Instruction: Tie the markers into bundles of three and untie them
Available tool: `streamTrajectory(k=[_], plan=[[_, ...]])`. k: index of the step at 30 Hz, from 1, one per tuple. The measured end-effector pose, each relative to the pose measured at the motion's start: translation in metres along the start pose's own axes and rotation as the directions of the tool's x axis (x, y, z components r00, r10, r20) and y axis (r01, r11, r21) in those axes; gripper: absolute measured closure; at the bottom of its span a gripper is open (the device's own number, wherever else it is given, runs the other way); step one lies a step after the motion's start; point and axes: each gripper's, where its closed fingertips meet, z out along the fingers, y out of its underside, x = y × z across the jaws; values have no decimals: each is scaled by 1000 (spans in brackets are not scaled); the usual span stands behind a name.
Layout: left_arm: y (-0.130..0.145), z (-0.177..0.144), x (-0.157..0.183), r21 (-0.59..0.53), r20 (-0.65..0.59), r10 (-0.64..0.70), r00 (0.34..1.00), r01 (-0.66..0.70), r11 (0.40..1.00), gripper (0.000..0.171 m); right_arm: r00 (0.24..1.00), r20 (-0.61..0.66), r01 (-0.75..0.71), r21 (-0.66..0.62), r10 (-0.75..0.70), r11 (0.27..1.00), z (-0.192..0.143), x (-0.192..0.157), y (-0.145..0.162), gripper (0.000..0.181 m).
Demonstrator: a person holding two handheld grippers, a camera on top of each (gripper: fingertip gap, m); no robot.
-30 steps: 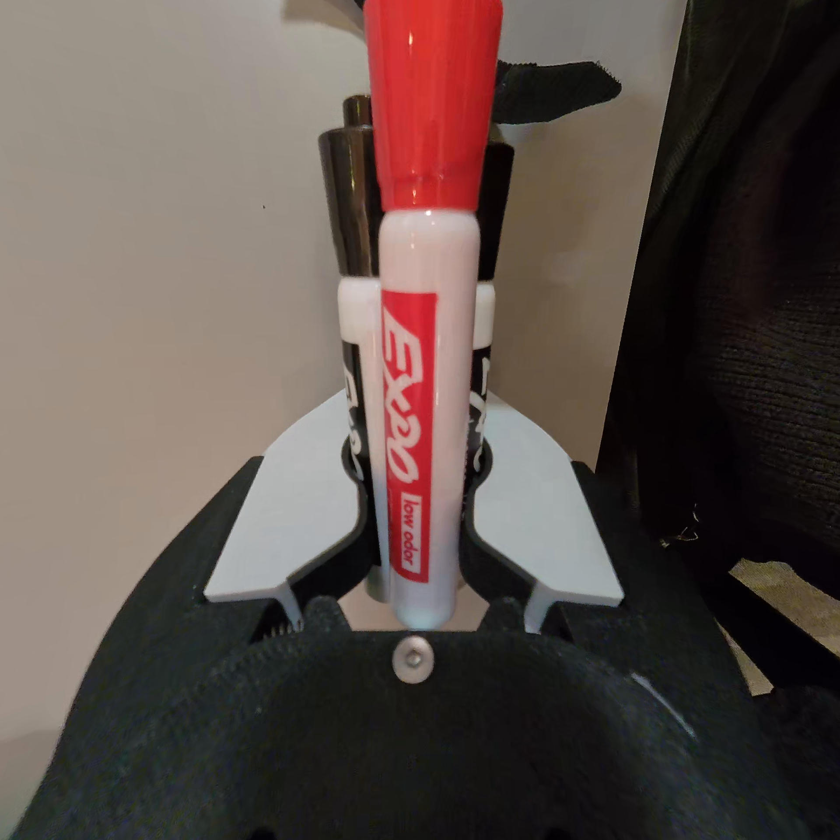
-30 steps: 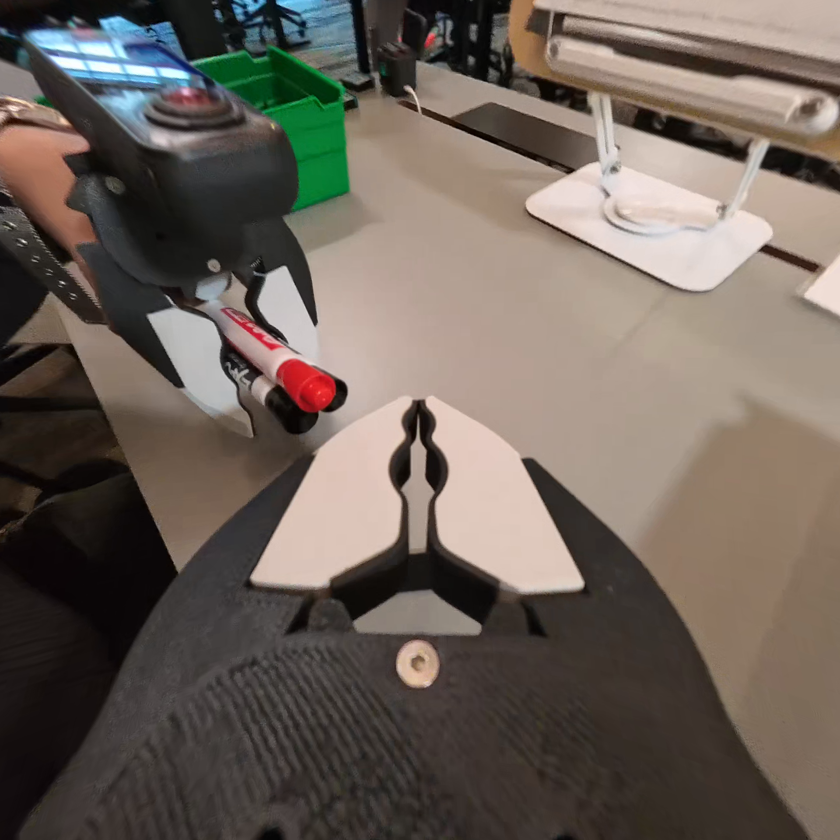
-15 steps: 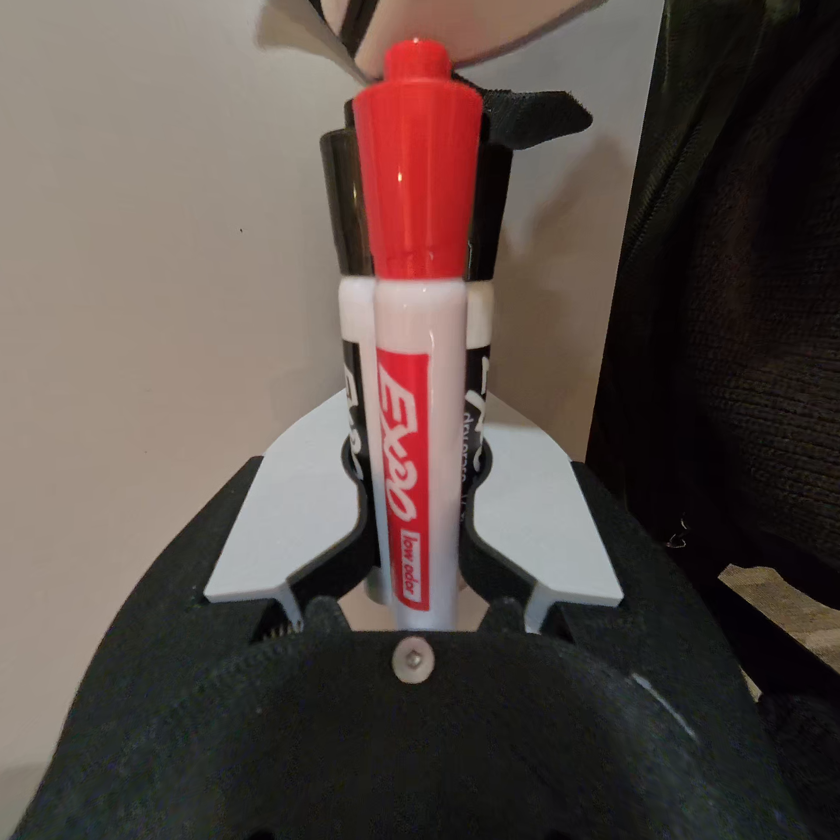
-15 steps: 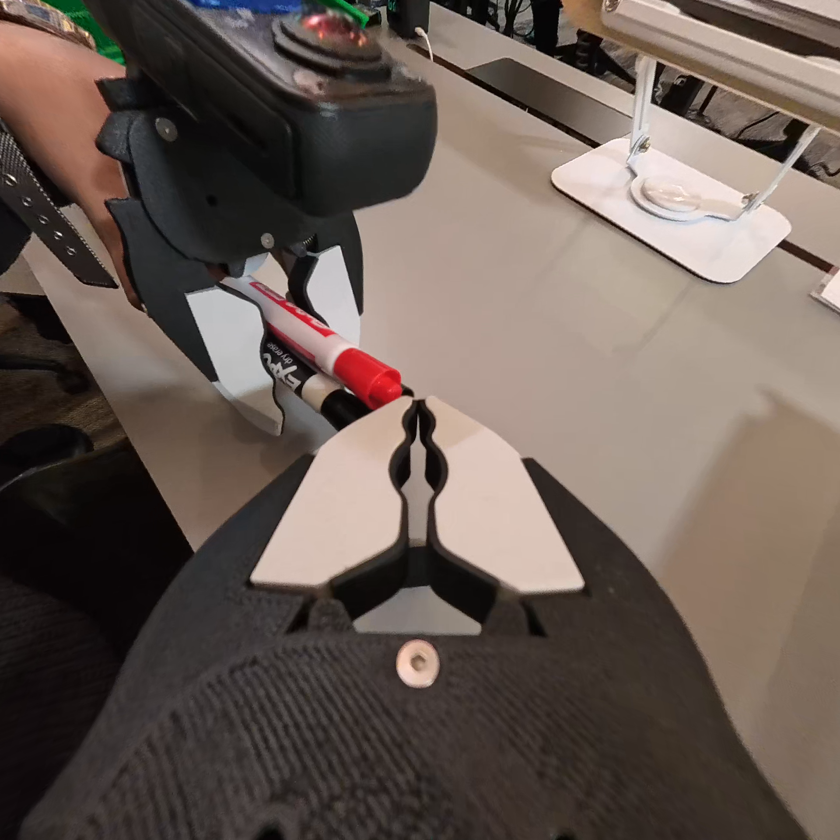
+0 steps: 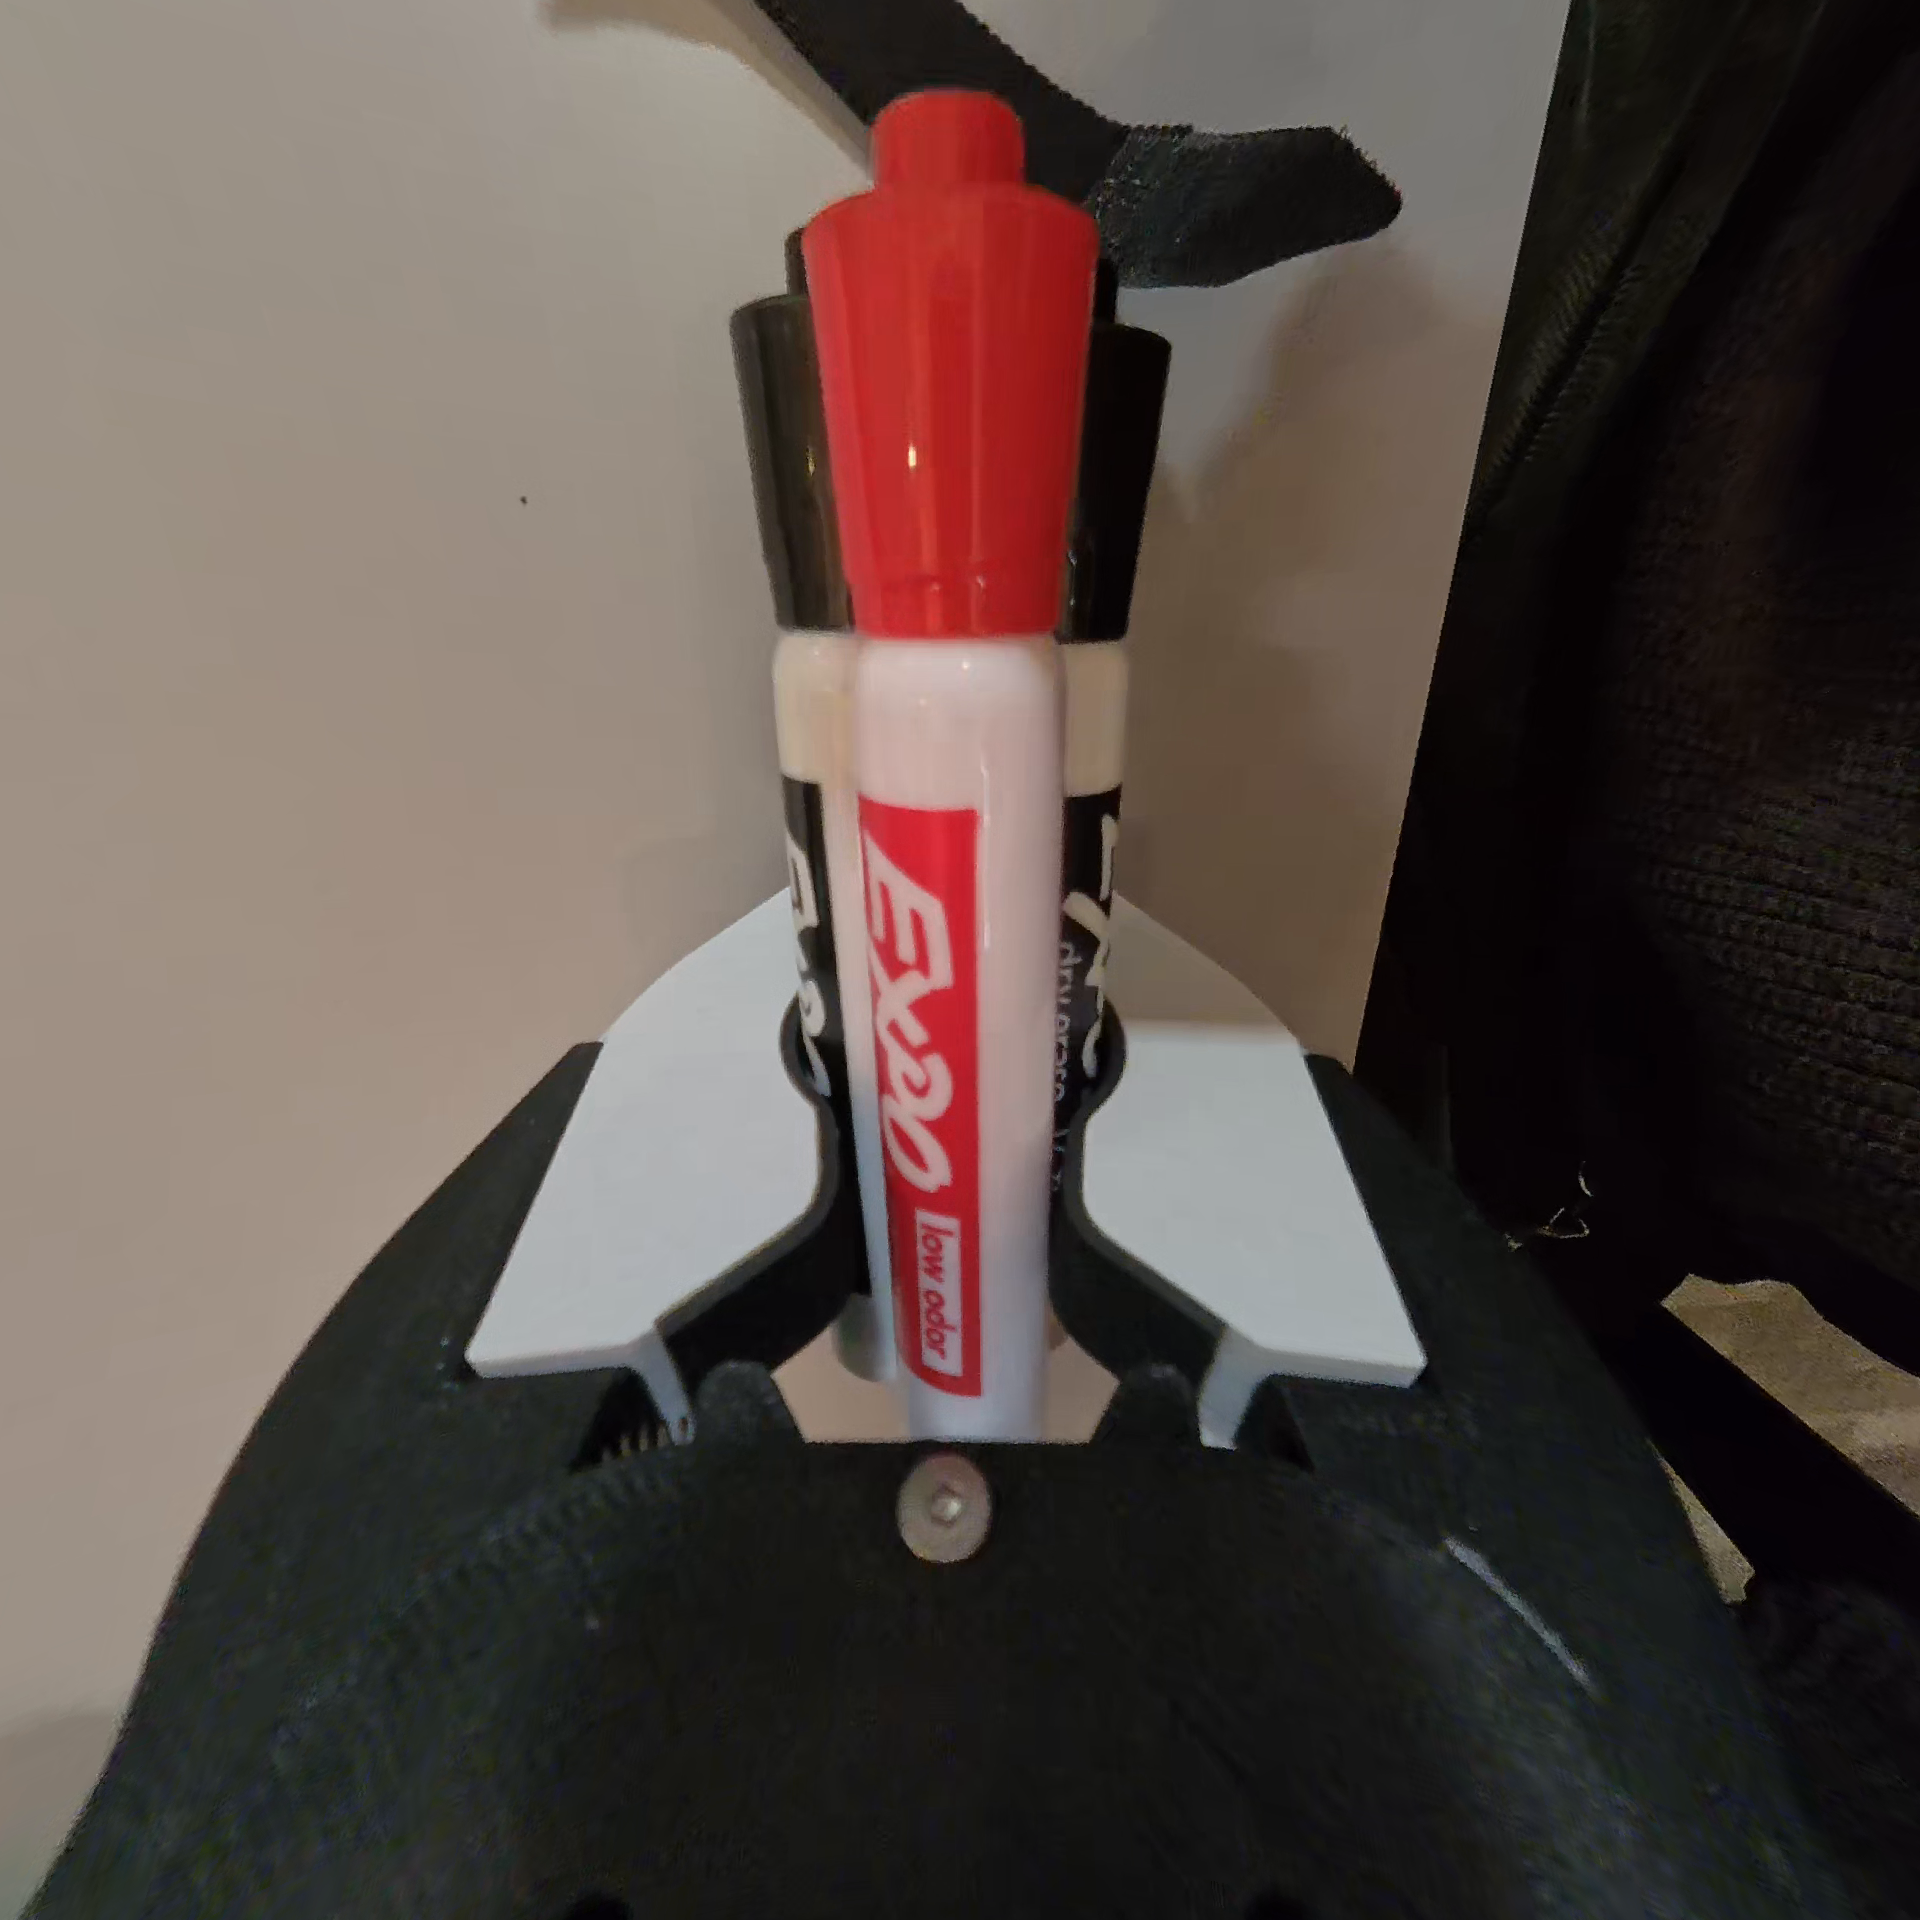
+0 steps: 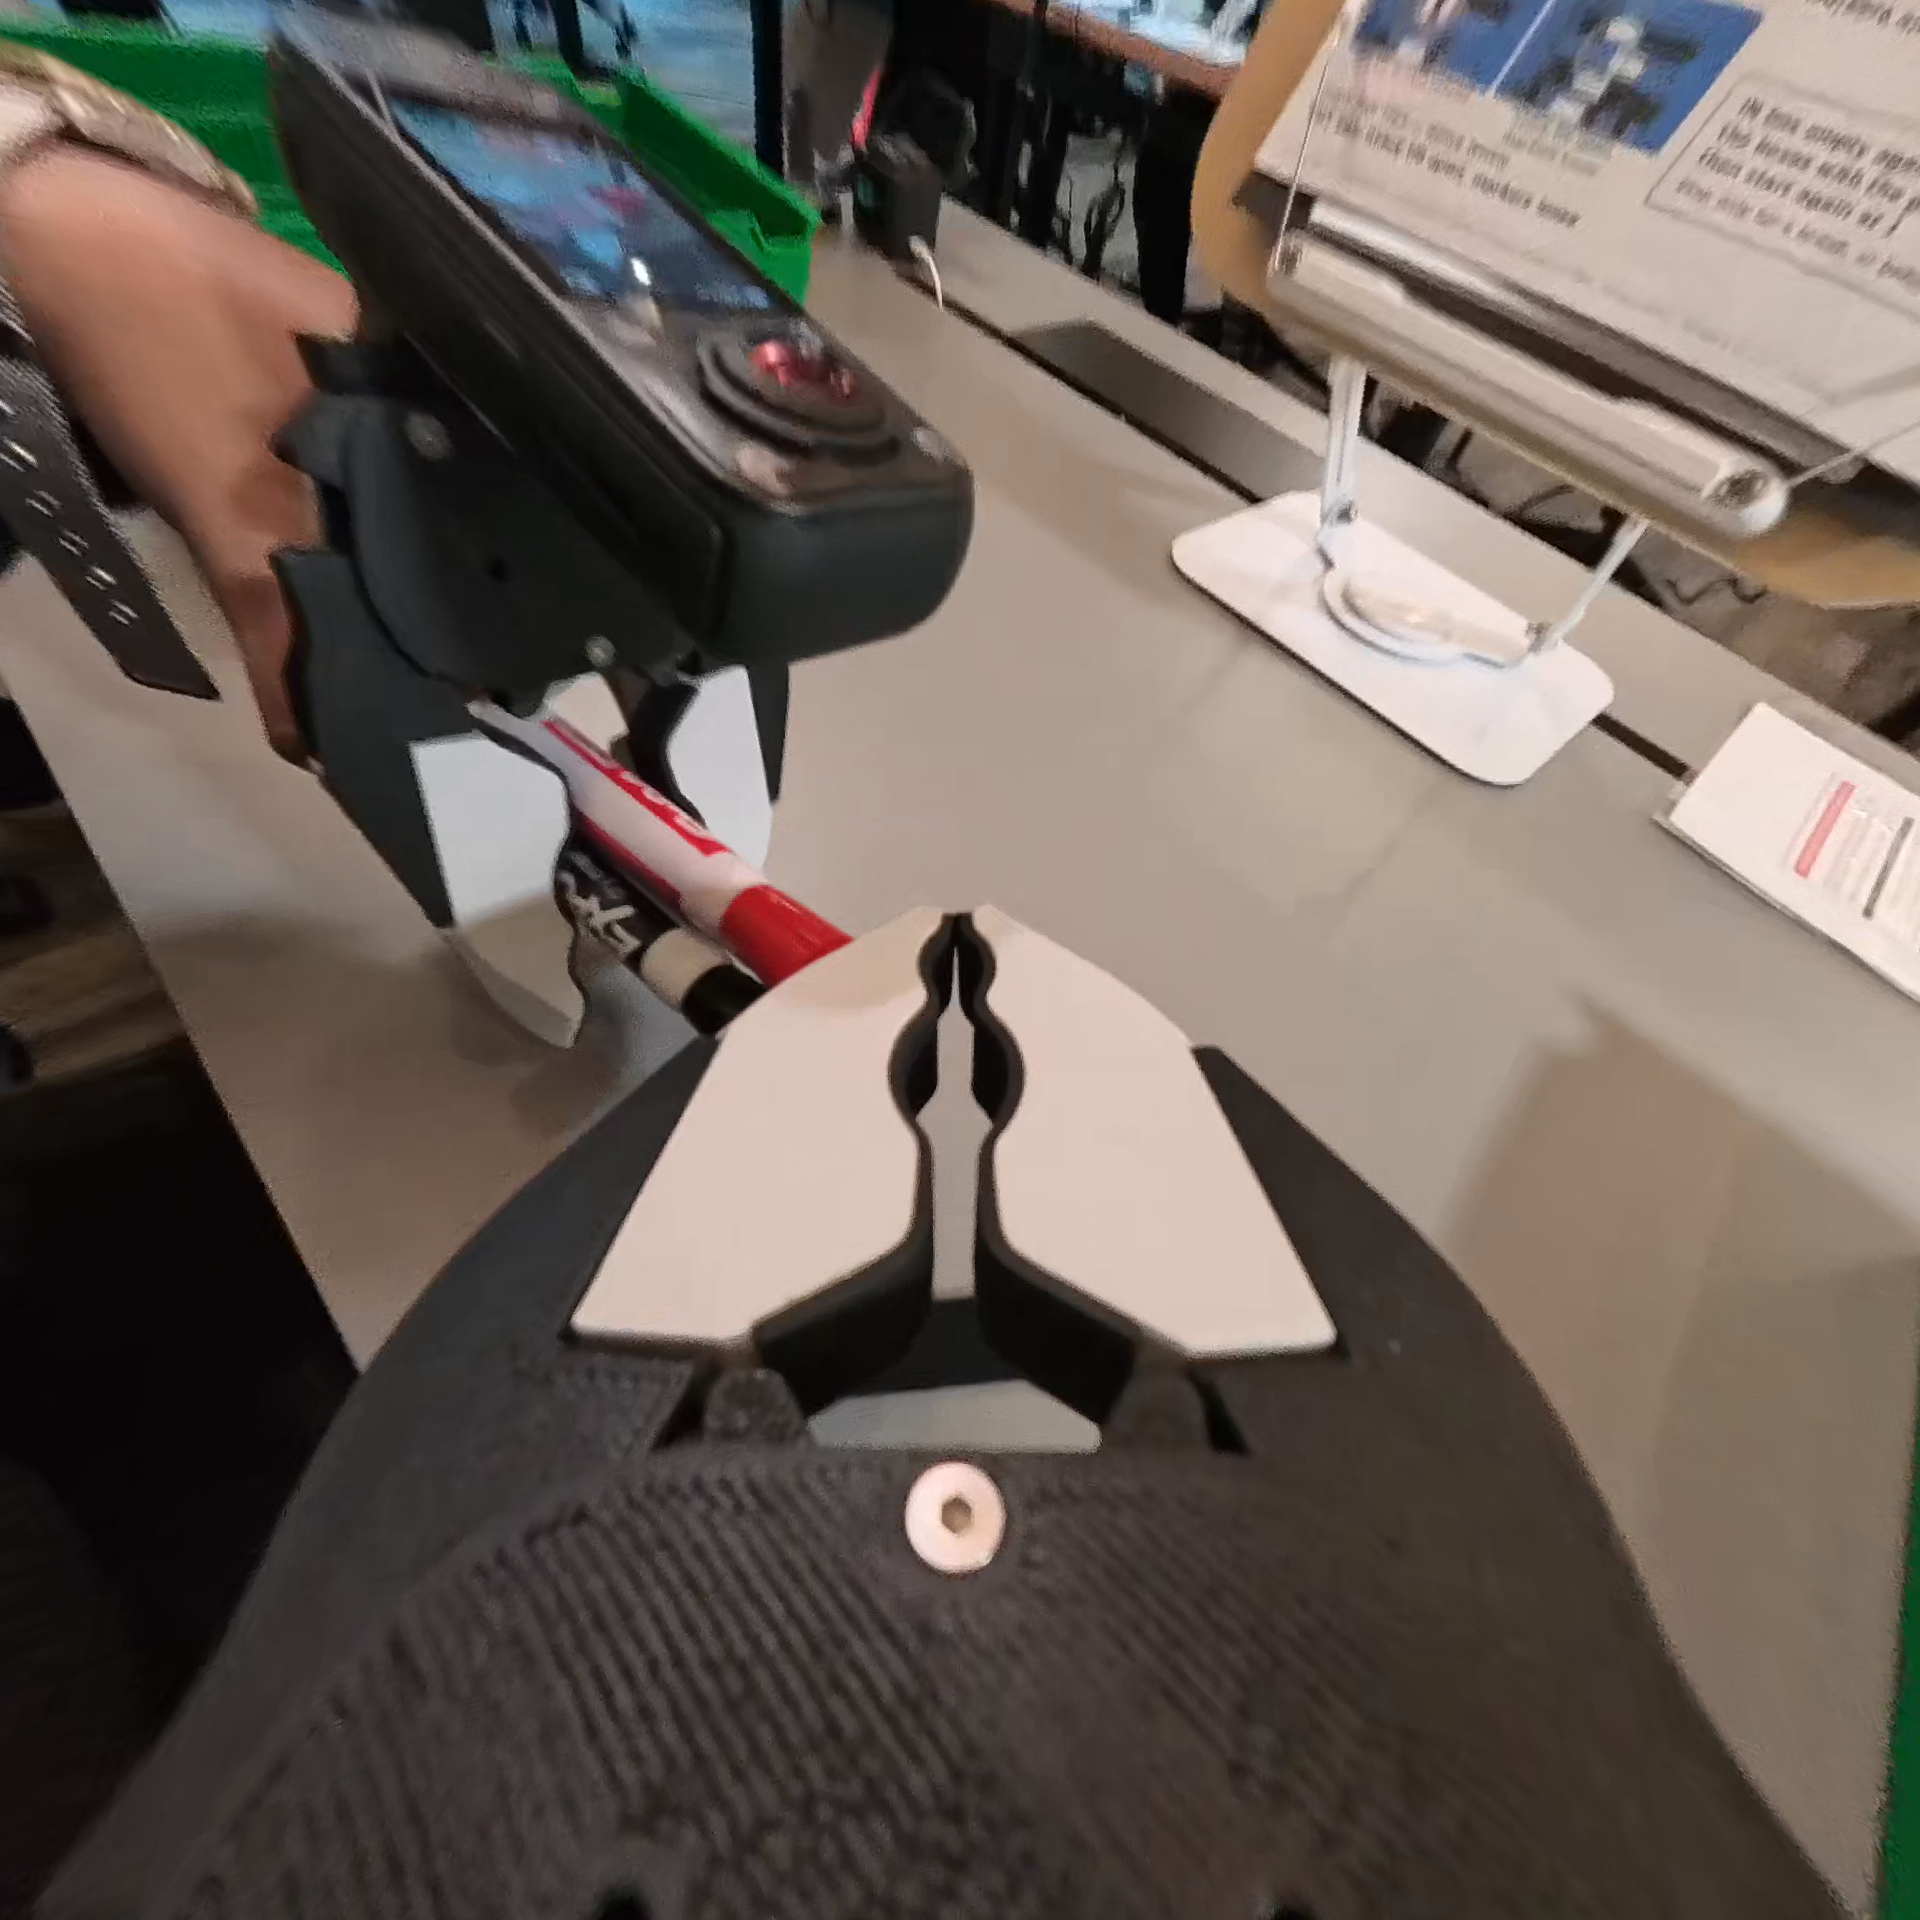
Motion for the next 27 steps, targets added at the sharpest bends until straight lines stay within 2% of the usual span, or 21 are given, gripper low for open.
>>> streamTrajectory(k=[15, 27], plan=[[3, 1, -2, -10, 4, -4, 1000, 4, 1000, 127, 997, 72, 35, -39, -33, 999, 6, -15, 13, 181], [5, 1, -4, -19, 18, -4, 1000, 5, 1000, 127, 996, 39, 83, -54, -81, 995, 7, -13, 15, 181]])
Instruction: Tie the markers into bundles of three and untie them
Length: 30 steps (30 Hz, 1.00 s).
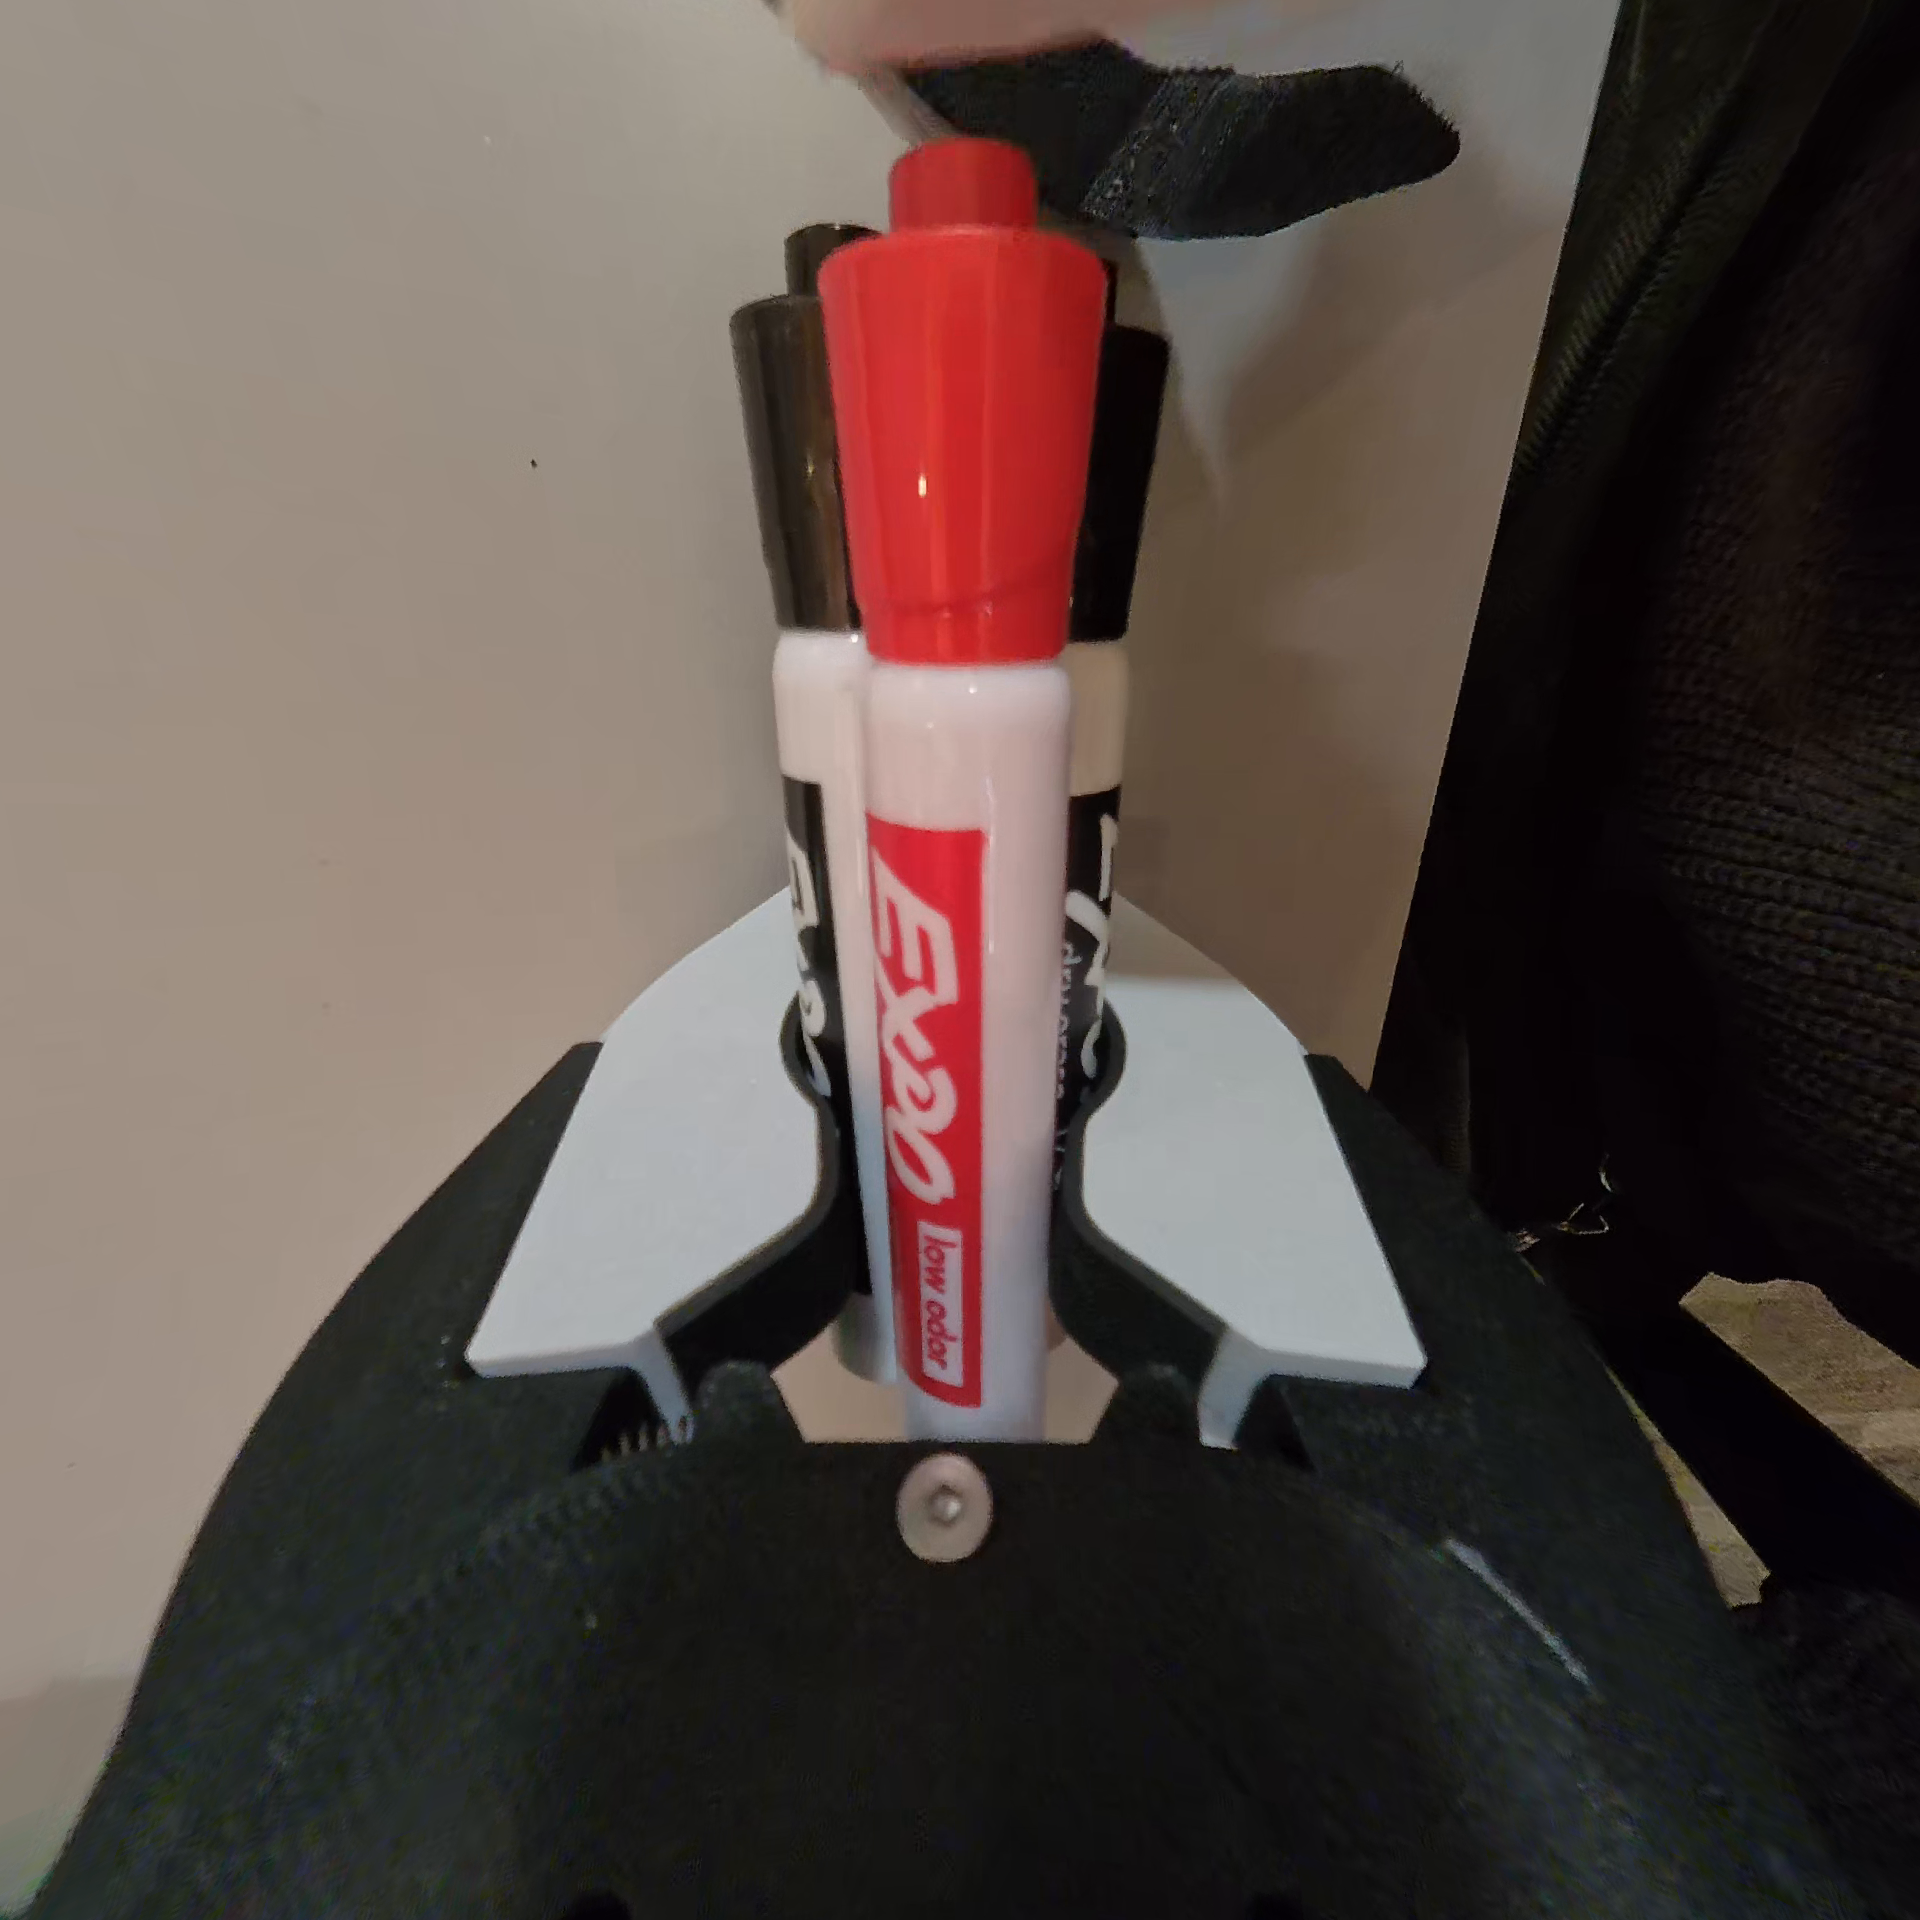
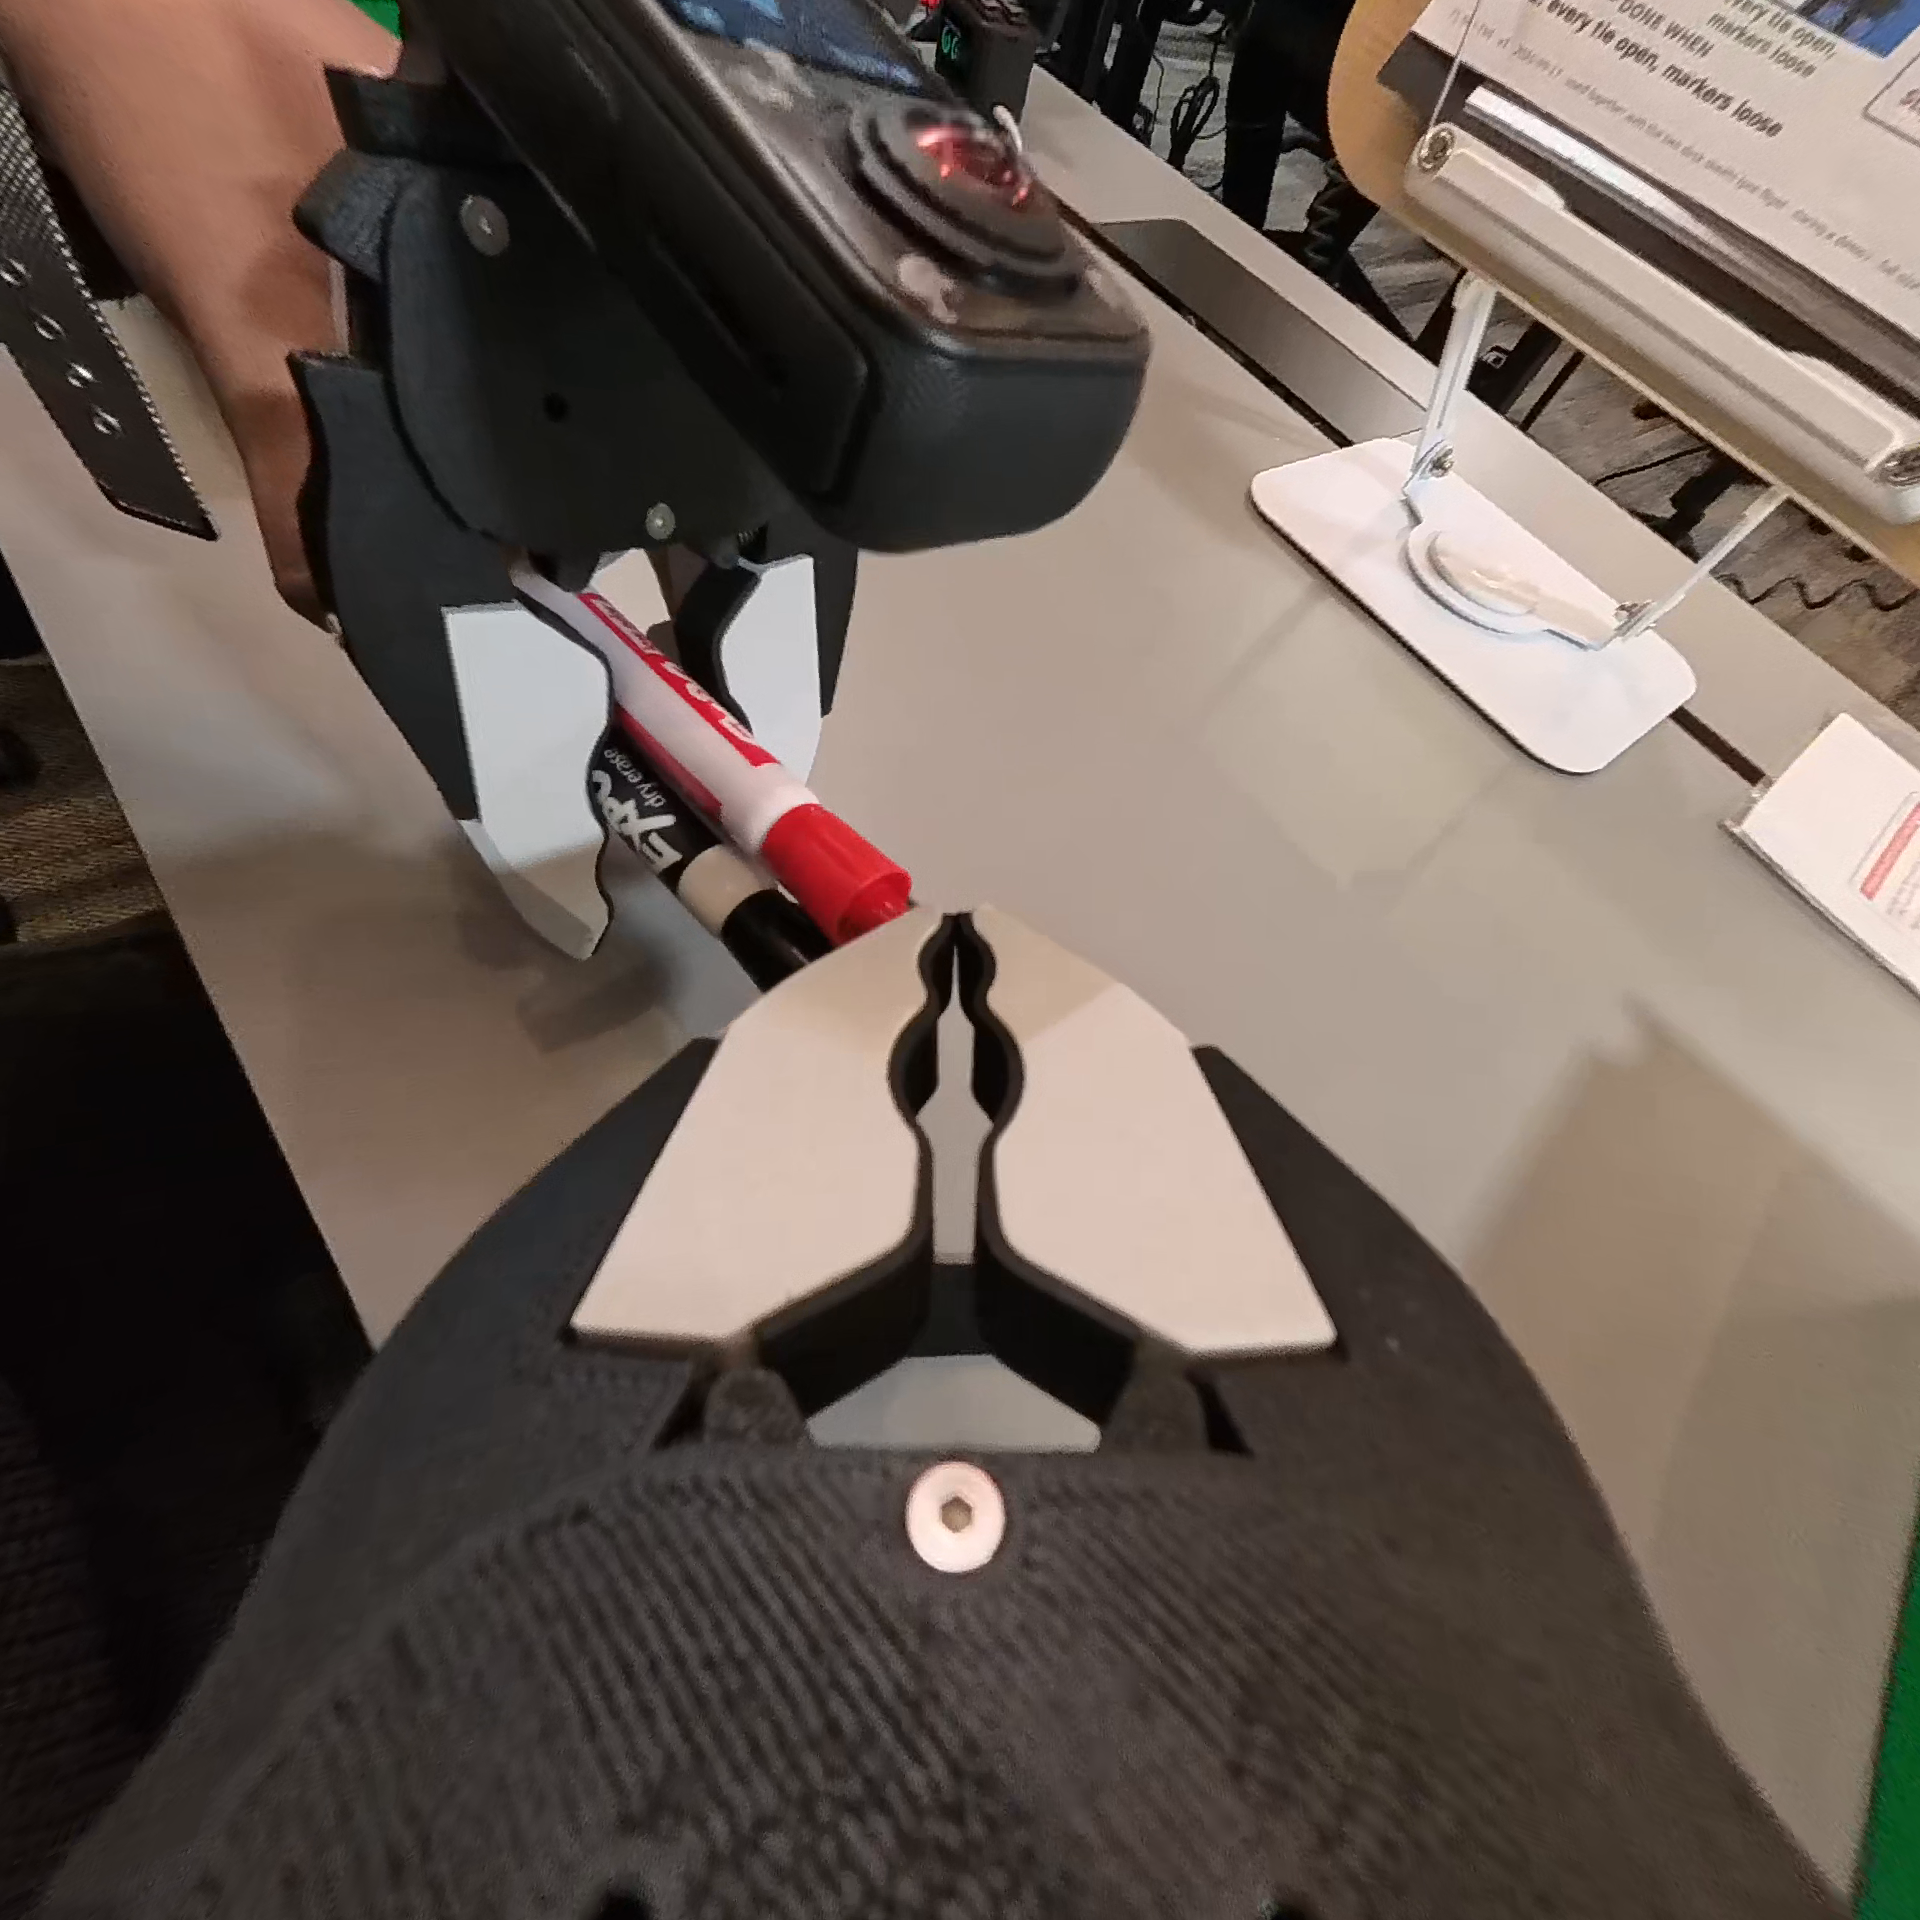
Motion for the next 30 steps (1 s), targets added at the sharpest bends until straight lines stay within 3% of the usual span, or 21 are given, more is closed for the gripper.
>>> streamTrajectory(k=[3, 13, 17, 24, 30], plan=[[5, 1, -4, -41, 36, 5, 999, -3, 999, 127, 999, -38, 23, 30, -22, 999, -4, 6, -5, 181], [7, 3, -1, -84, 44, 16, 999, -13, 996, 127, 998, 67, -22, 108, 15, 994, 0, -17, -18, 181], [3, 2, 1, -74, 50, 29, 998, -25, 997, 127, 994, 84, -72, 69, 66, 995, 5, -18, -9, 175], [3, 0, -1, -65, 58, 25, 998, -22, 998, 128, 987, 108, -129, 57, 122, 990, 2, -14, -7, 181], [0, 1, 3, -64, 56, 52, 997, -49, 997, 127, 989, 101, -122, 101, 112, 987, -3, -3, -11, 165]])
